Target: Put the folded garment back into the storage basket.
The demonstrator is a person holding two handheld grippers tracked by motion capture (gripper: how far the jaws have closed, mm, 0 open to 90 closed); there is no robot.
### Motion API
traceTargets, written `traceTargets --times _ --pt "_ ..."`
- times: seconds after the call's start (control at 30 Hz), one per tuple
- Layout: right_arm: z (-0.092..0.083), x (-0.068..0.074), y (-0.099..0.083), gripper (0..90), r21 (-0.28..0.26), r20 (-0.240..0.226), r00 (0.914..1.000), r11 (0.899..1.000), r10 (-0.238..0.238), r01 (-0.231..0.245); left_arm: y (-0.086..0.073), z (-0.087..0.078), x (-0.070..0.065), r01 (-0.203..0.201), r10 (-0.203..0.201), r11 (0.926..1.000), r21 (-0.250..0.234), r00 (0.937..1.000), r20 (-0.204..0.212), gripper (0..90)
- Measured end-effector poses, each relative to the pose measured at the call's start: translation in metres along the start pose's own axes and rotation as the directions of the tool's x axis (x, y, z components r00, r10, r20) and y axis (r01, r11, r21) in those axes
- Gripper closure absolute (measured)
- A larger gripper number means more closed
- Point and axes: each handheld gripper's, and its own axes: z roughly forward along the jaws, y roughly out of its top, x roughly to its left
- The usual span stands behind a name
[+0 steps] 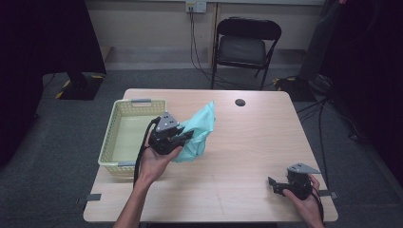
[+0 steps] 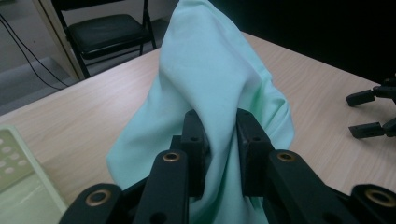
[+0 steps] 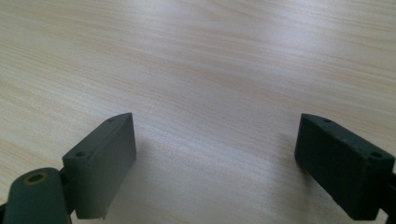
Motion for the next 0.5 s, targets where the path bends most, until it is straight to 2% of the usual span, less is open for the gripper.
traceTargets --times 0.07,0.17,0.5 --pt "0.000 0.000 0.000 11.7 0.000 0.000 1.0000 1.000 0.000 0.000 0.002 -0.006 0.003 -0.007 0.007 0.9999 -0.009 0.9999 -0.012 76.4" --pt "0.000 0.000 0.000 11.8 0.000 0.000 1.0000 1.000 0.000 0.000 0.002 -0.014 0.008 0.006 -0.006 0.9996 -0.029 0.9997 -0.023 76.5" --pt "0.000 0.000 0.000 11.8 0.000 0.000 1.0000 1.000 0.001 -0.001 0.003 -0.029 0.019 0.018 -0.021 0.9982 -0.058 0.9984 -0.053 76.5"
